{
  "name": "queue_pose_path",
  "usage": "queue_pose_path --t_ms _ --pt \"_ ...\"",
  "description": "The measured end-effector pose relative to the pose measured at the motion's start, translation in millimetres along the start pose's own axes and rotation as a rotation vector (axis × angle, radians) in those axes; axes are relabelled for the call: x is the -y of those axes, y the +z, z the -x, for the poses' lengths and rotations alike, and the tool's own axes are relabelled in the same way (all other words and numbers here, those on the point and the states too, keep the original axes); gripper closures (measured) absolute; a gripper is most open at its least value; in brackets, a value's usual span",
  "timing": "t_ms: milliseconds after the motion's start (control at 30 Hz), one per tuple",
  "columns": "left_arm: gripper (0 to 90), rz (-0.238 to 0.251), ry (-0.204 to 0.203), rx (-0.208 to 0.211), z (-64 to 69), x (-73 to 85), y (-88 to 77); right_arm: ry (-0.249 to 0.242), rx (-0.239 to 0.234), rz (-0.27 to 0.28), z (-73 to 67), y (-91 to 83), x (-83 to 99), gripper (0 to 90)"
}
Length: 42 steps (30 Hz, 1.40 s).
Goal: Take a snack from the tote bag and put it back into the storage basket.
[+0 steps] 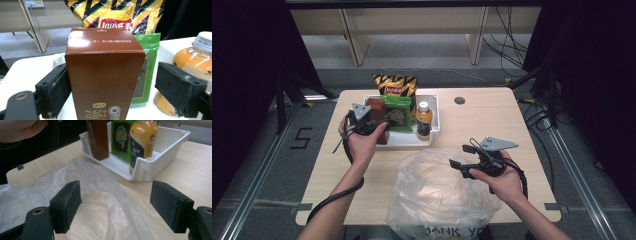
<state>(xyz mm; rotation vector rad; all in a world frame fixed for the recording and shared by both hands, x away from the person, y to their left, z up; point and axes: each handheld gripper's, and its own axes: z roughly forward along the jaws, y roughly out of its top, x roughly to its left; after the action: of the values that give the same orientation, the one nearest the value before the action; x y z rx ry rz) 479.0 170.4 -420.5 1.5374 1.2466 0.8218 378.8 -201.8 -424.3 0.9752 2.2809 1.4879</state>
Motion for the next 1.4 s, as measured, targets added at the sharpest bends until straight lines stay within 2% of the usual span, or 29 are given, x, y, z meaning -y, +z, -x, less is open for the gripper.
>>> queue_pose_path --t_ms 67,100,233,500,867,900,1033,1067,1100,1167,1267,1300,1400 --pt "14.1 0.000 0.003 0.003 -0.2 -0.2 -2.5 -0.027 0.001 0.004 1.8 0.1 -0.4 25.2" --pt "14.1 -0.001 0.003 0.008 0.0 -0.1 -3.8 -0.004 0.002 0.001 0.1 0.2 -0.1 25.1" --pt "14.2 -0.001 0.001 0.011 0.0 0.6 -8.7 0.007 0.002 0.000 -0.8 0.8 0.1 25.0" --pt "14.3 -0.010 -0.009 0.024 0.3 3.5 -19.3 -0.006 0.001 -0.003 -0.8 0.7 -0.1 25.0" --pt "14.2 -0.019 0.009 0.050 2.5 6.2 -36.1 0.003 -0.003 0.000 -1.1 0.9 0.0 25.0" --pt "14.2 -0.021 0.009 0.051 1.7 6.5 -36.7 -0.013 -0.003 0.011 0.3 1.6 -0.4 25.0" --pt "14.3 -0.024 0.009 0.050 0.6 8.8 -42.2 0.010 -0.002 0.006 -1.4 0.1 -1.0 25.0" --pt "14.3 -0.023 0.008 0.050 0.2 9.3 -44.1 0.004 -0.002 0.013 -1.2 0.8 -0.6 25.0" --pt "14.3 -0.025 0.010 0.048 -0.6 9.8 -46.4 -0.024 -0.002 0.012 1.0 0.4 -0.7 25.0" --pt "14.3 -0.027 0.014 0.048 -2.0 11.1 -50.3 0.003 -0.002 0.014 -1.1 1.5 0.1 25.0" --pt "14.4 -0.036 0.019 0.055 -3.9 13.7 -56.4 -0.011 -0.001 0.013 -0.4 1.2 0.3 25.1" --pt "14.3 -0.041 0.022 0.058 -4.2 14.5 -58.6 0.002 -0.002 0.012 -1.5 0.9 -0.1 25.1" --pt "14.4 -0.043 0.017 0.074 -4.4 16.2 -65.3 -0.001 0.004 0.005 -1.1 0.1 -0.5 25.1"
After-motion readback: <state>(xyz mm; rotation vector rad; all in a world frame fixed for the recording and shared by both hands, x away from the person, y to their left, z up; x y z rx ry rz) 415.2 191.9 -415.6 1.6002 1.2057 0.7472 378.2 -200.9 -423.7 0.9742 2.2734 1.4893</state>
